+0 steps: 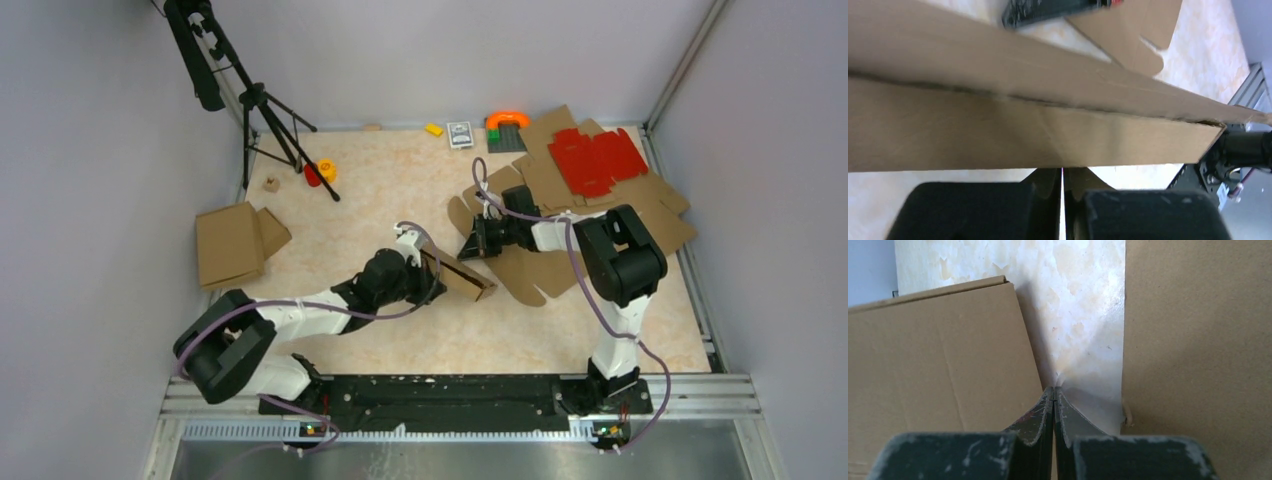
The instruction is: Fold the paper box
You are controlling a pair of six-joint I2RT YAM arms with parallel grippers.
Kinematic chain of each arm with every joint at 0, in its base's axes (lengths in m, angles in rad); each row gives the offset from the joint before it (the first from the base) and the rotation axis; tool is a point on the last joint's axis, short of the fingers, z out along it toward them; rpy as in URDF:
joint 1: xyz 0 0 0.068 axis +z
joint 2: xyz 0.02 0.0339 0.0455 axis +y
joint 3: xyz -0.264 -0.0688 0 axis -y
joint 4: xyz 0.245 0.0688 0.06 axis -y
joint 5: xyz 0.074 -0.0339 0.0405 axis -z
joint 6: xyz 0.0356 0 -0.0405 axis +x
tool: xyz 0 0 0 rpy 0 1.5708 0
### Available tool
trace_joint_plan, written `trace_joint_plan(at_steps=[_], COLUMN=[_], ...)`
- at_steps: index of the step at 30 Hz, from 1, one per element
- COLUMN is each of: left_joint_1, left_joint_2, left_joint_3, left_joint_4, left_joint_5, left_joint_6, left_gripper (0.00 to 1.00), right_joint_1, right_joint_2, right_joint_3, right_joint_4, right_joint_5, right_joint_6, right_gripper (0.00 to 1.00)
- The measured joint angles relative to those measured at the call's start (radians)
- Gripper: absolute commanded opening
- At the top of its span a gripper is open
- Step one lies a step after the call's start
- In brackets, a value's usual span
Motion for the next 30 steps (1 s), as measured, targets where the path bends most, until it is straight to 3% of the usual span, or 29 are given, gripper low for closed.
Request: trace_joint_plan(at_steps=[6, 14, 23, 30], left_joint_1=[0.08, 0.081, 0.078, 0.075], left_joint_2=[0.088, 0.086, 0.078, 0.073], left_joint_3=[0.084, 0.102, 0.102, 0.102], left_joint_4=[0.051, 0.048, 0.026, 0.008], left_joint_5=[0.072, 0.135, 0.209, 0.23], left_joint_6=[0.011, 0.019, 0.013, 0.007], left_gripper=[0.0, 0.0, 0.0, 0.0], right_joint_1=[0.017, 0.063, 0.173, 0.187], right_joint_2=[-0.024, -0.126, -0.256, -0.309], right_joint_3=[-0.024, -0.066, -0.077, -0.091], right_joint_4=[-0.003, -0.033, -0.093, -0.161], right_joint_5=[-0.001, 0.011, 0.163, 0.223], right_joint_6=[-0.001, -0.008, -0.027, -0.035], right_gripper=[0.0, 0.0, 0.0, 0.0])
